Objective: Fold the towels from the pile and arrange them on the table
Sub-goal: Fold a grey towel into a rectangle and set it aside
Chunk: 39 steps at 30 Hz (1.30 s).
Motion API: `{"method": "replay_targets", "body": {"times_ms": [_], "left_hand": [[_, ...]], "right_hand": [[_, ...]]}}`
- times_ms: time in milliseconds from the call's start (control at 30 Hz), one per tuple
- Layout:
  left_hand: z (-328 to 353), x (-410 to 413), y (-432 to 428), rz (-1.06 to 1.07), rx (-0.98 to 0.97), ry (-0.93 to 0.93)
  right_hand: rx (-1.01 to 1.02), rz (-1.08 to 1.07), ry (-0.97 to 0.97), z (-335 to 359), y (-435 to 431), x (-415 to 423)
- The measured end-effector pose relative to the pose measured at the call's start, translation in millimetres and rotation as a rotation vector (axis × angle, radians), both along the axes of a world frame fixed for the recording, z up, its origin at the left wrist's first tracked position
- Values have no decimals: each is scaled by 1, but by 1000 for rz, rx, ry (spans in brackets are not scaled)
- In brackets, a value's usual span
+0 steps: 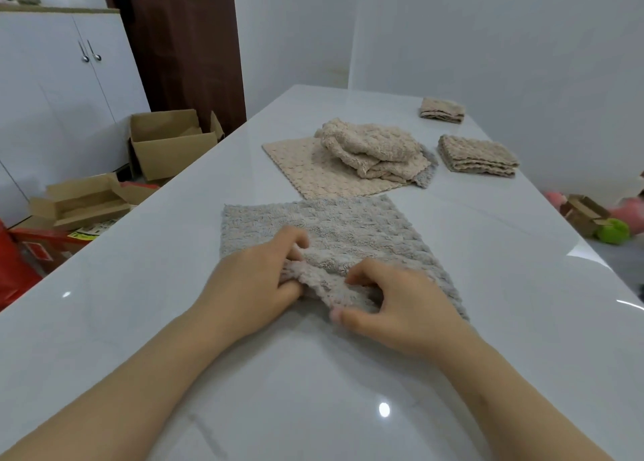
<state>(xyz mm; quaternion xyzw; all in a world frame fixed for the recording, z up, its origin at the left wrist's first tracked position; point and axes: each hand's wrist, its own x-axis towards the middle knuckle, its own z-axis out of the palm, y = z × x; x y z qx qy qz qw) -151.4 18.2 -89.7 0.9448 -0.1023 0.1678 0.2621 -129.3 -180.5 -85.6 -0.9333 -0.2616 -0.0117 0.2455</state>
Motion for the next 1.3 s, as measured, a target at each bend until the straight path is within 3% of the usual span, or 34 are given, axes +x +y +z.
{"method": "replay_targets", "body": {"times_ms": [133, 333, 467, 633, 700, 933, 1033, 1167, 1233, 1300], "left_hand": [[8, -3, 17, 18, -91, -29], [15, -1, 27, 154, -235, -174], [10, 8, 40, 300, -277, -230], [1, 18, 46, 413, -335, -154], [-4, 23, 47, 449, -357, -82], [-12, 28, 34, 437, -343, 44], [-6, 24, 43, 448, -230, 94], [2, 19, 58, 448, -210, 182], [4, 18, 61, 472, -263, 172], [6, 17, 61, 499, -337, 118]], "right_hand": [[-88, 15, -148, 0, -1, -3], [23, -259, -255, 5, -26, 14], [219, -451, -231, -8, -36, 28], [573, -580, -69, -18, -50, 44], [615, -577, -59, -19, -54, 48], [386, -386, -64, -18, -44, 45], [330, -410, -75, -10, -44, 41], [176, -332, 162, 3, -48, 33], [189, -302, 200, 6, -46, 28], [265, -300, 120, 7, -44, 26]]}}
